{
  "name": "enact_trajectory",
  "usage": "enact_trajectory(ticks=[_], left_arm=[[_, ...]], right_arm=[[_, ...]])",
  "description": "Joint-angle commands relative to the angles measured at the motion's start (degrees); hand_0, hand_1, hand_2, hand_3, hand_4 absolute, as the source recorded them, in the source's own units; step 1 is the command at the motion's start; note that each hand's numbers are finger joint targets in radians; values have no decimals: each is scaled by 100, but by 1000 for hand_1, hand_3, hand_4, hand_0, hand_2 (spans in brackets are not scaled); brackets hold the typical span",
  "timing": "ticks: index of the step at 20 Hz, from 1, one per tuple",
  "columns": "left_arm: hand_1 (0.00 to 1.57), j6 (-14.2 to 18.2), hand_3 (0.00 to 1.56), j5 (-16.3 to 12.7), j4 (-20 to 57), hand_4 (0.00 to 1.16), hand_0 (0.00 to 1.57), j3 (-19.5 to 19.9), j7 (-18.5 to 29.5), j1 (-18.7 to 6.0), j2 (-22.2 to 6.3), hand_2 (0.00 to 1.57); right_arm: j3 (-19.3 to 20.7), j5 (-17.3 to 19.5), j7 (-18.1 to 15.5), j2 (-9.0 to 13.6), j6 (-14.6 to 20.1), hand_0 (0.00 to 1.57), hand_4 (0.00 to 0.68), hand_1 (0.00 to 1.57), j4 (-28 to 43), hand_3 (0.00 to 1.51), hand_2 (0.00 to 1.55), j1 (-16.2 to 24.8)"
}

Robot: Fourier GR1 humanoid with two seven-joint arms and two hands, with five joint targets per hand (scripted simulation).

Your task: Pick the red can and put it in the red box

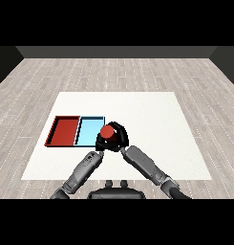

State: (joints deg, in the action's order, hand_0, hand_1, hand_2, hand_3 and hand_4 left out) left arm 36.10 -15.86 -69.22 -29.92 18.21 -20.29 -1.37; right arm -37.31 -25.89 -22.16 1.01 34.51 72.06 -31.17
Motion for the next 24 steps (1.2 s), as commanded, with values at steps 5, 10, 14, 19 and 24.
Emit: enact_trajectory(ticks=[5,10,14,19,24], left_arm=[[1571,165,1455,81,107,1118,1571,236,-9,-184,132,1529],[1571,622,1466,-519,761,1123,1571,-356,825,-458,134,1541],[1571,118,1504,165,-123,1144,1571,103,-168,211,23,1571],[1571,67,1505,-39,369,1139,1571,194,292,139,135,1571],[1571,168,1480,400,-160,1135,1571,309,-125,325,-45,1571]], right_arm=[[75,815,583,-97,-76,0,0,0,204,0,0,162],[572,836,625,-77,-511,0,0,0,65,0,0,47],[382,1118,1052,95,-118,0,0,0,786,0,0,323],[1133,1071,439,1,-470,0,0,0,431,0,0,263],[1360,965,1013,690,-643,0,0,0,2059,0,0,1008]])
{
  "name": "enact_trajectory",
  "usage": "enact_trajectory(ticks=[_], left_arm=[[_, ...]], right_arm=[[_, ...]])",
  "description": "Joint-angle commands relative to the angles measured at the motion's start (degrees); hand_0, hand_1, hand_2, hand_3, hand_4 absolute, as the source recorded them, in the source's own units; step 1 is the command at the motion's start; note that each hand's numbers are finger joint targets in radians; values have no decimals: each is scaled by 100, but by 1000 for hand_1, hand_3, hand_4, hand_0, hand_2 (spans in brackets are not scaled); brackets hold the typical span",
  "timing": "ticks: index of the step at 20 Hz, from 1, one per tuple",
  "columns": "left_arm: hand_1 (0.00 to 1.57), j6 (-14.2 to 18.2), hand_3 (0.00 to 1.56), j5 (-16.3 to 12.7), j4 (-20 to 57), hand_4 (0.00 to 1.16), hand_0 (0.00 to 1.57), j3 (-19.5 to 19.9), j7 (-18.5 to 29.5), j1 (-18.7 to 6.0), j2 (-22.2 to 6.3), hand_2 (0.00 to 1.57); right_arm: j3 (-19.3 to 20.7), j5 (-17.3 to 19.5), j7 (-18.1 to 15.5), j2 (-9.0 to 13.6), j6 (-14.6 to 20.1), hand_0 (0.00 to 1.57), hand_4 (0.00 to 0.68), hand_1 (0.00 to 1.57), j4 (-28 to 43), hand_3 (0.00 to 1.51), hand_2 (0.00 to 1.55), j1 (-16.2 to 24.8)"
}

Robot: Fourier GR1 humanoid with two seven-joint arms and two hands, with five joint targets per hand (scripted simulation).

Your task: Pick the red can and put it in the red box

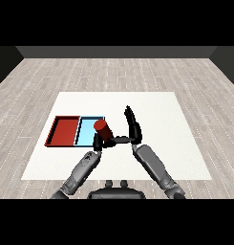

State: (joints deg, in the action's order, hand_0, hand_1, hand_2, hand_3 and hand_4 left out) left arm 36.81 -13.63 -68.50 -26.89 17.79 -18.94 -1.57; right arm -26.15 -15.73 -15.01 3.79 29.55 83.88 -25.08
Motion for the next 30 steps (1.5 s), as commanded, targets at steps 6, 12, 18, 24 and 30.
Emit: enact_trajectory(ticks=[6,12,18,24,30], left_arm=[[1571,-98,1472,360,60,1134,1571,625,-222,-300,-894,1571],[1571,-483,1467,334,241,1115,1571,1249,-257,-17,-1975,1560],[1571,-871,1491,137,1187,1124,1571,1957,-374,-339,-2307,1571],[1571,-1049,1466,594,3280,1092,1571,2099,-404,-1279,-2485,1550],[1571,-916,1497,878,5162,1046,1571,2259,-184,-2170,-2298,1558]], right_arm=[[638,-263,115,1103,-419,0,0,0,1854,0,0,1577],[1091,-300,-543,1085,-471,0,0,0,1141,0,0,2232],[1436,-283,-443,1528,-790,0,0,0,1186,0,0,2624],[1549,-244,-329,1511,-823,0,0,0,949,0,0,2629],[1582,-179,-375,1241,-825,0,0,0,181,0,0,1943]])
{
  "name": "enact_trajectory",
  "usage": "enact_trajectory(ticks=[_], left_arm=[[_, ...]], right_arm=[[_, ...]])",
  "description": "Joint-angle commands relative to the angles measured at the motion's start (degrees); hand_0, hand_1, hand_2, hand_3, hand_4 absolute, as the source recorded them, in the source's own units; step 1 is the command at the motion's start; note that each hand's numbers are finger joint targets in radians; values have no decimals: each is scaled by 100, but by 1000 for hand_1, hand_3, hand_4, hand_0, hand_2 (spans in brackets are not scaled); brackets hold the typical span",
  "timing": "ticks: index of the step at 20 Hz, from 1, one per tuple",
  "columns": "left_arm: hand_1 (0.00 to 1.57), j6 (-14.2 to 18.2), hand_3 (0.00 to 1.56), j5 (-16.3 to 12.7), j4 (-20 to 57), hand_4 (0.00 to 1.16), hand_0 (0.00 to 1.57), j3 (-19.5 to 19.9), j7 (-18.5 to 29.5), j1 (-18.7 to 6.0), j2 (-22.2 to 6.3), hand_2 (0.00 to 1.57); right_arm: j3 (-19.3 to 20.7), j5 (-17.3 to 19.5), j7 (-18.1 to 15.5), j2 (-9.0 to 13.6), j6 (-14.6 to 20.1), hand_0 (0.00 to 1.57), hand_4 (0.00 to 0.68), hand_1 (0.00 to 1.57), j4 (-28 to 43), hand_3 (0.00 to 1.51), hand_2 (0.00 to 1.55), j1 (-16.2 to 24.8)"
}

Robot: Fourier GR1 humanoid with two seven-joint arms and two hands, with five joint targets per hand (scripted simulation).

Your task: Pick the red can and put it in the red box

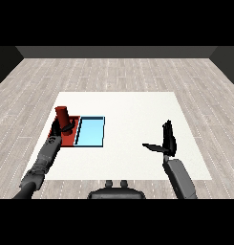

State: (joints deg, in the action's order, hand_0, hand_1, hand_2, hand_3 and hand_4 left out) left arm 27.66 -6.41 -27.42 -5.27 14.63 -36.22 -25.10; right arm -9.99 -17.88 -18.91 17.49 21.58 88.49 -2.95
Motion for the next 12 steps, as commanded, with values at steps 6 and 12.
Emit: enact_trajectory(ticks=[6,12], left_arm=[[650,211,0,425,2087,644,650,-63,-712,-692,228,700],[887,-6,343,43,2416,676,887,393,-683,-440,-18,877]], right_arm=[[294,-181,-59,-124,-220,0,0,0,-809,0,0,-579],[264,-56,-214,-262,-162,0,0,0,-966,0,0,-718]])
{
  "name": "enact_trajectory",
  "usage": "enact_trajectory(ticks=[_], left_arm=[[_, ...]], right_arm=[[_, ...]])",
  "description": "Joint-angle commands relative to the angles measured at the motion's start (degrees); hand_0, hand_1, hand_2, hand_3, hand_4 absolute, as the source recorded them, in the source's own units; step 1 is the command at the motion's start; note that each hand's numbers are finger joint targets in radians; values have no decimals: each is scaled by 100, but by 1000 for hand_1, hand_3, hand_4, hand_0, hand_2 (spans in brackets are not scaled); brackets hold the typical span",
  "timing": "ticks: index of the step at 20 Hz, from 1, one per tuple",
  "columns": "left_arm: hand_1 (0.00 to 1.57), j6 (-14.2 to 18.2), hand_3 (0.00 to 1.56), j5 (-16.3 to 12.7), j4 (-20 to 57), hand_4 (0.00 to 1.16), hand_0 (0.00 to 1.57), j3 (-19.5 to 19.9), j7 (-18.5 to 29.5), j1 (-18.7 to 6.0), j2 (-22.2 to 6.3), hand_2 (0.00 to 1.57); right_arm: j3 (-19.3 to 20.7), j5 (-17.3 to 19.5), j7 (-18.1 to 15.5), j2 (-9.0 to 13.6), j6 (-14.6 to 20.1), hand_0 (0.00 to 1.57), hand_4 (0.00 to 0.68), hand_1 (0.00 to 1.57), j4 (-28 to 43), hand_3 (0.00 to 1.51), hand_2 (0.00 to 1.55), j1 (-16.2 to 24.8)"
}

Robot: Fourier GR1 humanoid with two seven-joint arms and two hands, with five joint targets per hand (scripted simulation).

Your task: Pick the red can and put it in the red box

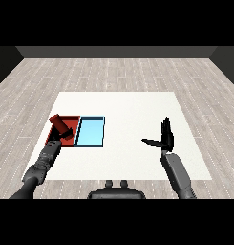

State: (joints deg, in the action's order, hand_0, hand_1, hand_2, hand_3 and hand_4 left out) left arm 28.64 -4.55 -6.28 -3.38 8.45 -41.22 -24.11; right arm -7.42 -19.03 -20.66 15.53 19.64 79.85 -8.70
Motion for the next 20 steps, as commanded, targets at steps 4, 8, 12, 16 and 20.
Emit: enact_trajectory(ticks=[4,8,12,16,20], left_arm=[[0,-694,0,-54,489,649,0,118,-376,1,-128,0],[0,-802,0,-40,491,0,0,131,-363,59,-228,0],[0,-711,0,108,447,0,0,10,-614,-281,-267,0],[0,-741,0,-284,-82,0,0,428,349,-233,-441,0],[1396,-976,0,-603,-669,0,1396,767,1372,-72,-437,1288]], right_arm=[[-44,99,-218,-105,-30,0,0,0,-27,0,0,125],[127,-45,-217,-118,-98,0,0,0,13,0,0,178],[131,-82,-316,-189,-202,0,0,0,116,0,0,268],[419,-313,-252,89,-530,0,0,0,61,0,0,159],[143,-176,-448,-99,-624,0,0,0,239,0,0,390]])
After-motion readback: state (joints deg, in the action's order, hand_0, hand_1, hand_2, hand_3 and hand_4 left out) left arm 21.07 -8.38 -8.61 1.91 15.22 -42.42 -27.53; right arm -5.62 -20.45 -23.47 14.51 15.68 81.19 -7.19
